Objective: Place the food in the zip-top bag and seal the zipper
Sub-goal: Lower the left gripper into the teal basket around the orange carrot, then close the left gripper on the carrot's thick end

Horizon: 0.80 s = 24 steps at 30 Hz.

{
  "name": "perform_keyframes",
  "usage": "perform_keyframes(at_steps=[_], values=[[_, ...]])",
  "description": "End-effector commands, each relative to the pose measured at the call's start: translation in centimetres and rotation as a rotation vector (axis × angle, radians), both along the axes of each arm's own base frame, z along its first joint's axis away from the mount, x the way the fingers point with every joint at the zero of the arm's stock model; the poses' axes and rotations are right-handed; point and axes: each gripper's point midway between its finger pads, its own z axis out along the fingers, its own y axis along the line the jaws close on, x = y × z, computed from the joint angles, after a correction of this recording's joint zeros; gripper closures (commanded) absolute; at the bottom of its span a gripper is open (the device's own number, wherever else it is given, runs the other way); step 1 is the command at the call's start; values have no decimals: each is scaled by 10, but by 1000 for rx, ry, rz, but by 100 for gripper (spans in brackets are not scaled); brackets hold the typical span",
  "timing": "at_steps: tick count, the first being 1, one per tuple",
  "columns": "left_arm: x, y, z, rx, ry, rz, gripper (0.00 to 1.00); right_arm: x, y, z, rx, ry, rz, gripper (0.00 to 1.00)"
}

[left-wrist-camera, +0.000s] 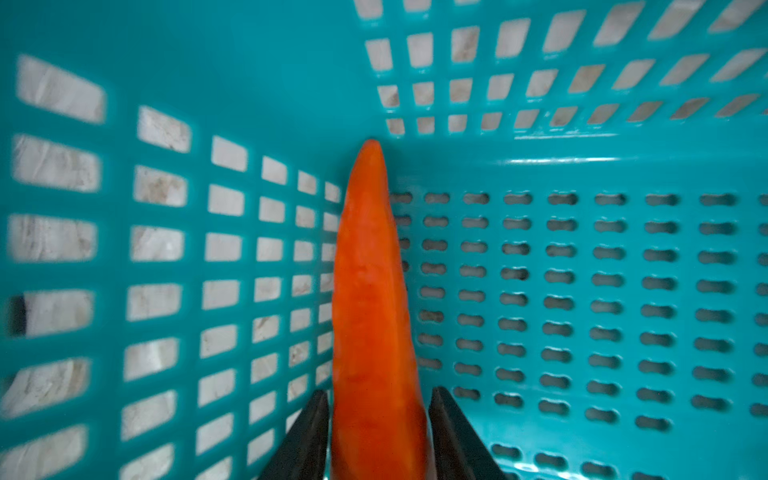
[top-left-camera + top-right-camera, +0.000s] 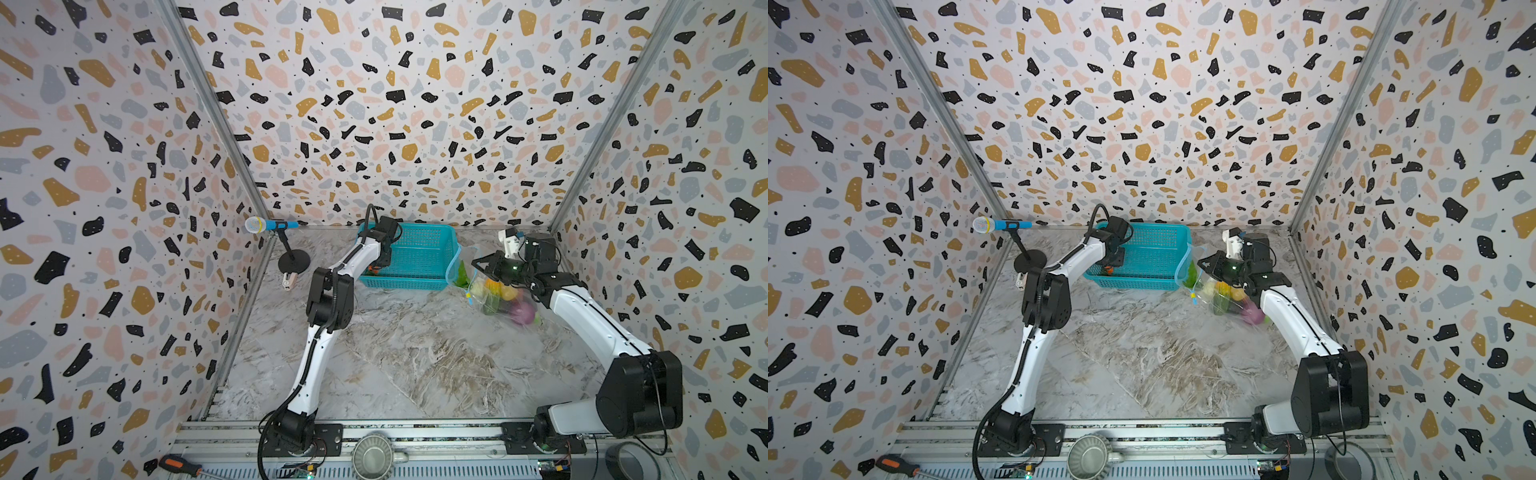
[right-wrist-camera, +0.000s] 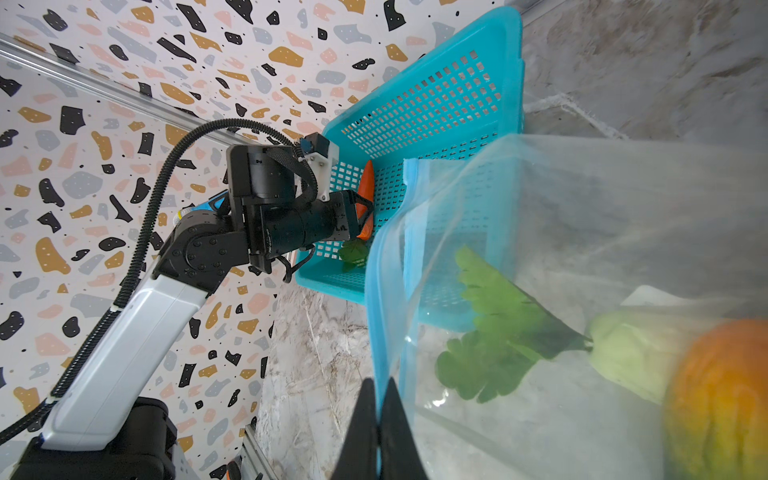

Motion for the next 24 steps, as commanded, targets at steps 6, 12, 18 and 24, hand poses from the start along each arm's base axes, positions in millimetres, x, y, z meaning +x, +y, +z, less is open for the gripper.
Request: perform_keyframes(at_steps=[6,12,18,24], values=[[-2,-10,-22,-115,45,-12,64,1,2,8,2,-23,11,100],[-1,-29,-25,-216,57,-49,66,2,2,7,1,-19,8,100],[-6,-51,-20,-341,84,-87,71,3,1,5,1,-15,6,100],[-11,-69,0,-431,69,-120,72,3,2,6,2,-17,8,100]])
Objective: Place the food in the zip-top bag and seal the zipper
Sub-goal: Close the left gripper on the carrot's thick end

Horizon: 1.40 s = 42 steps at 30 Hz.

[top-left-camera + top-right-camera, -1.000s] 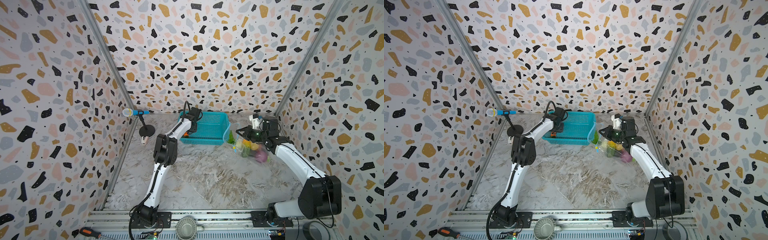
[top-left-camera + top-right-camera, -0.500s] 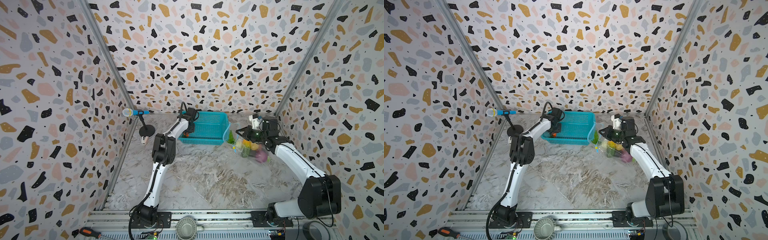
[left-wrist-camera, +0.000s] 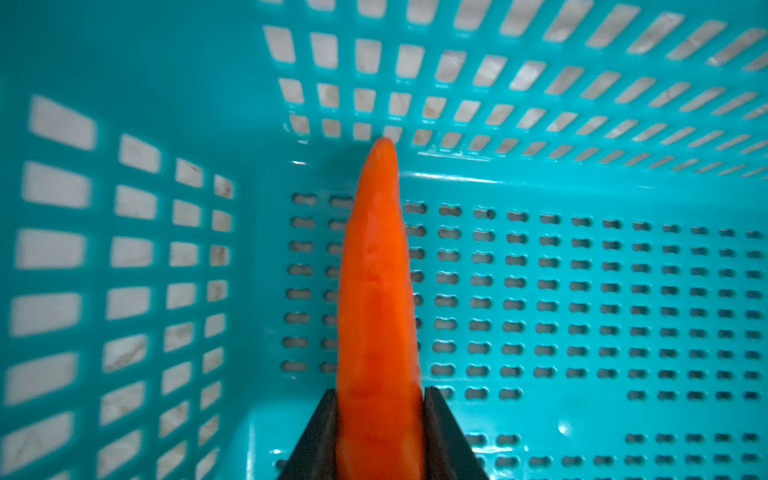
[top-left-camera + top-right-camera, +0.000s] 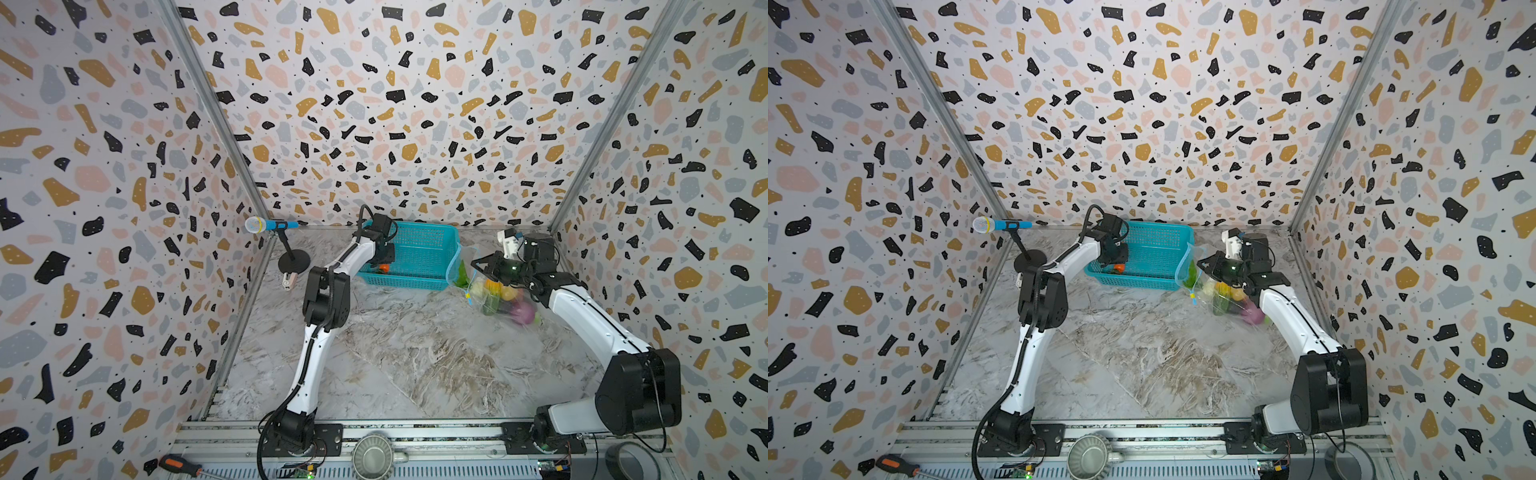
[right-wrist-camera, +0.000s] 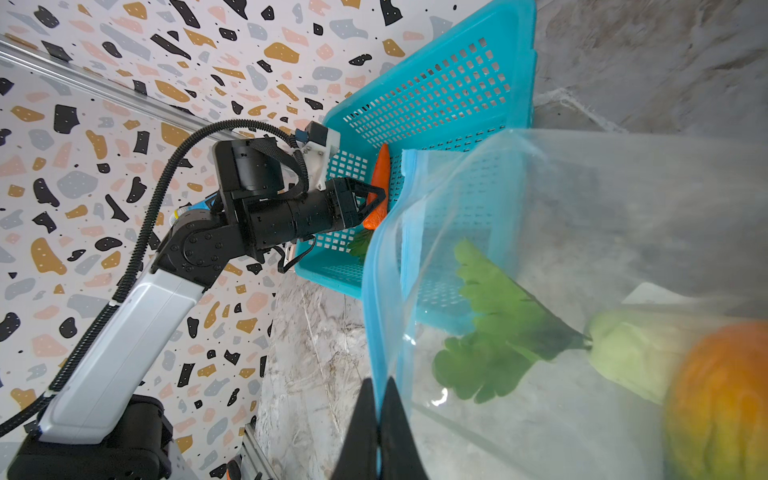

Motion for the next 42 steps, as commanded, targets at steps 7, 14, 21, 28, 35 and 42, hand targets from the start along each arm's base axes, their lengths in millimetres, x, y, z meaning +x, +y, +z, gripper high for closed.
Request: perform_keyframes(at_steps=[7,14,21,28,35,42], values=[[-15,-16,-5,-29,50,-44,72,1,4,10,5,-27,11,100],[-6,-13,-13,2,37,-42,59,0,3,10,2,-27,8,100],[6,-13,-13,5,4,-48,52,0,5,8,3,-23,13,100],[18,-17,-14,-24,-19,-42,51,-1,4,7,0,-22,13,100],[23,-17,-14,-50,-28,-43,57,0,4,7,-1,-19,12,100],[22,-20,1,-85,-53,-50,67,0,3,7,-3,-18,8,100]])
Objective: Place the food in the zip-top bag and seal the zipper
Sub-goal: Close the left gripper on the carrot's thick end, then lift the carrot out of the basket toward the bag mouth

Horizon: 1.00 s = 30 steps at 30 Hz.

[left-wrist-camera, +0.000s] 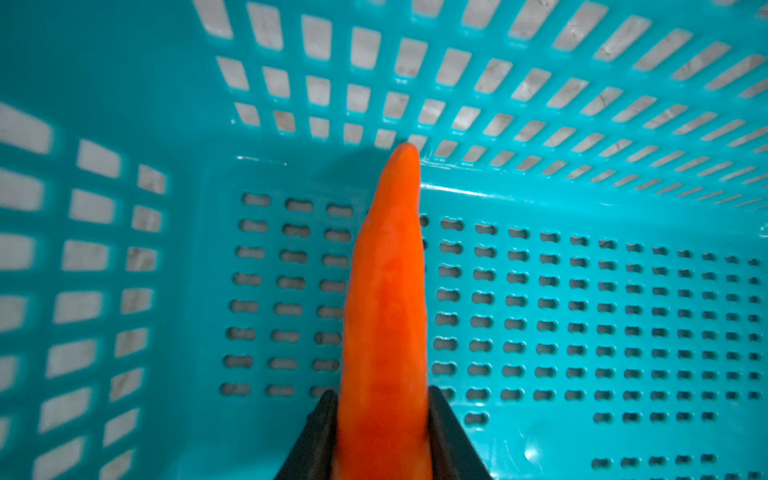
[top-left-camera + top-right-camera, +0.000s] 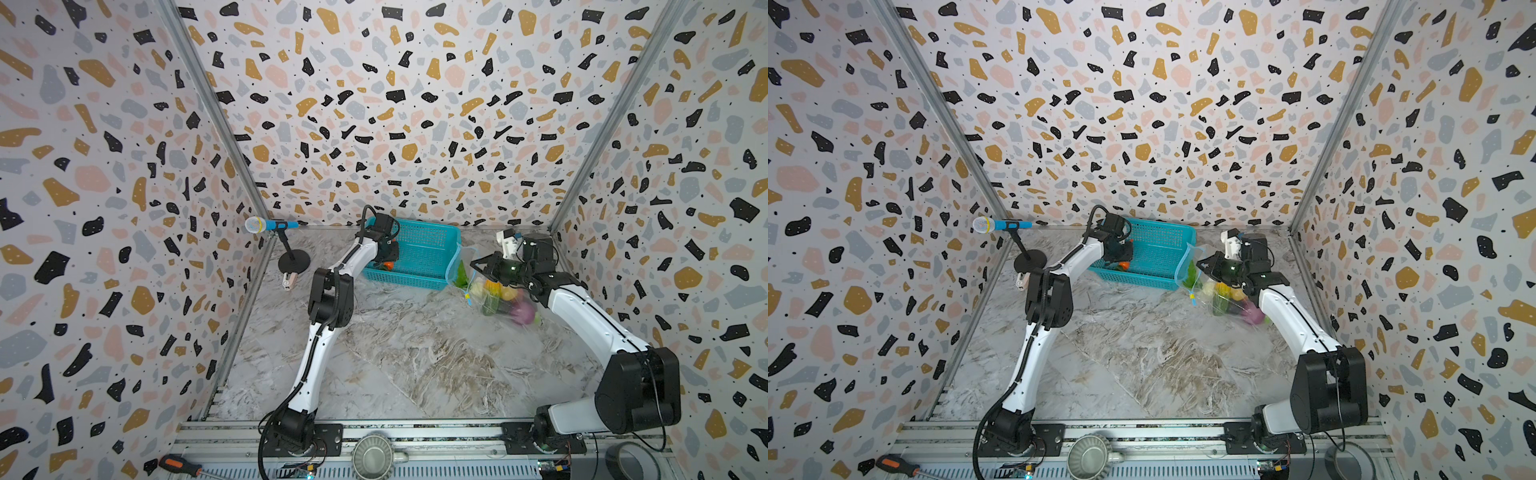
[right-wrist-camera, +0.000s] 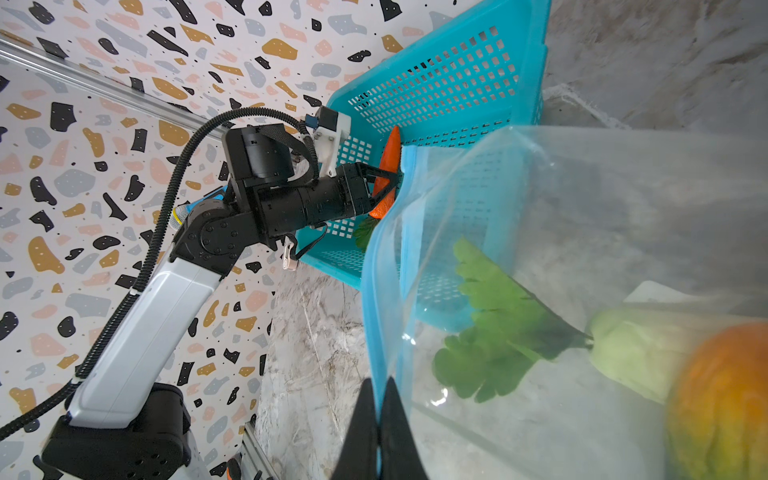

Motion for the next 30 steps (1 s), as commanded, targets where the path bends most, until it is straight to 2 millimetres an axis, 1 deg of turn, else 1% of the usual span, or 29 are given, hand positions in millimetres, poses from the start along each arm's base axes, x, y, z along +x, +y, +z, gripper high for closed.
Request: perform_keyframes(at_steps=[1,10,18,23,27,30], values=[[1,-4,10,-35,-23,-13,67,0,1,8,-4,-23,3,100],[-3,-14,51,-115,-76,-39,71,1,2,9,-1,-25,1,100],[-7,-27,88,-217,-130,-56,72,1,1,10,1,-29,-2,100],[-11,-41,113,-288,-173,-76,73,2,2,11,5,-29,3,100],[-16,-58,144,-379,-227,-108,75,3,3,12,7,-31,4,100],[-23,-74,169,-441,-273,-141,77,4,3,12,8,-31,5,100]])
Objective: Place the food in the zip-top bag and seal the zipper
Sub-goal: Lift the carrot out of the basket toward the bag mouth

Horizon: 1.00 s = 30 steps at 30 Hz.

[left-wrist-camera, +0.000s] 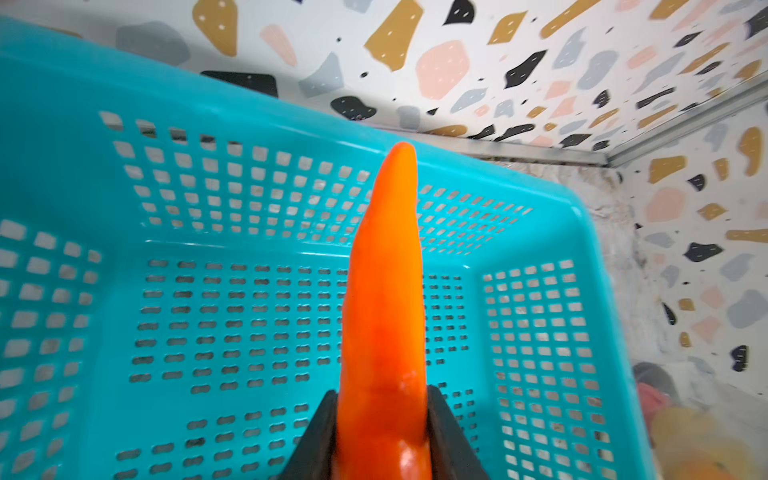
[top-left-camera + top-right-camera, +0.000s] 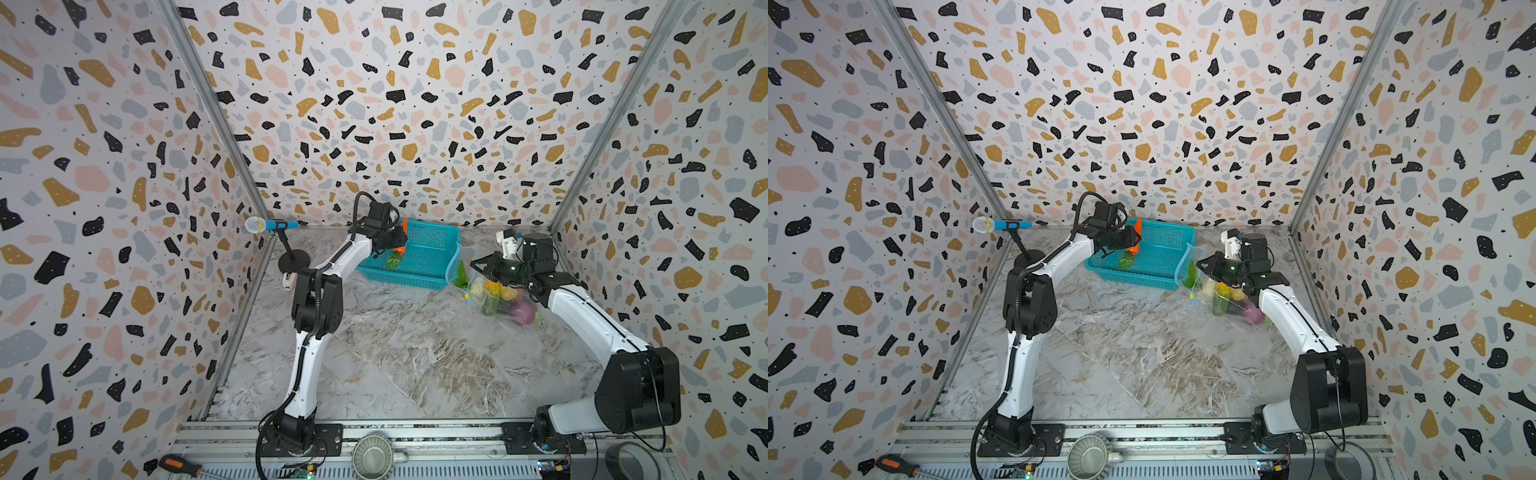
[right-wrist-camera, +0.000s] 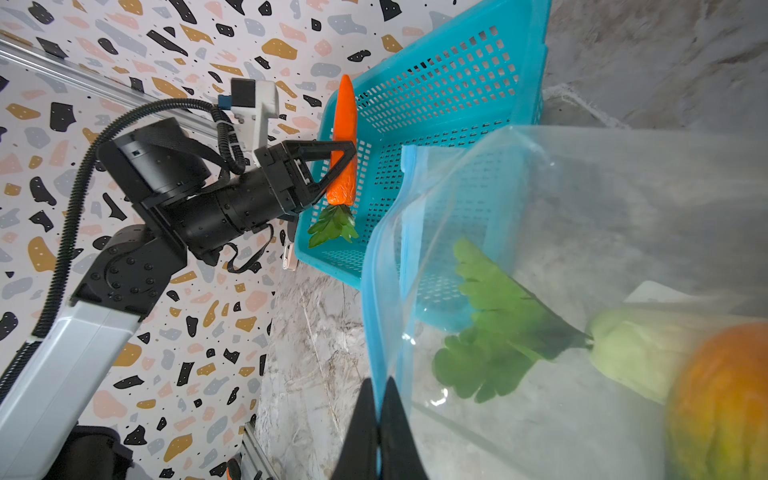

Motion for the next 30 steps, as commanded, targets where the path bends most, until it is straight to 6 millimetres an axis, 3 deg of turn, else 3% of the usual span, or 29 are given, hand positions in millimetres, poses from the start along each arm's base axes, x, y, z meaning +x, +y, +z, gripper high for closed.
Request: perform_keyframes(at_steps=[1,11,17,24,30], values=[[-7,-31,59,-135,-121,-59,77,4,3,14,8,-35,7,100],[-49,-90,134,-420,-270,-118,78,5,4,19,32,-32,16,100],[-84,-108,174,-635,-368,-110,78,6,0,22,60,-31,10,100],[-107,-109,200,-828,-421,-97,78,5,-2,31,101,-30,17,100],[-122,-115,202,-872,-453,-97,77,4,-7,40,126,-35,16,100]])
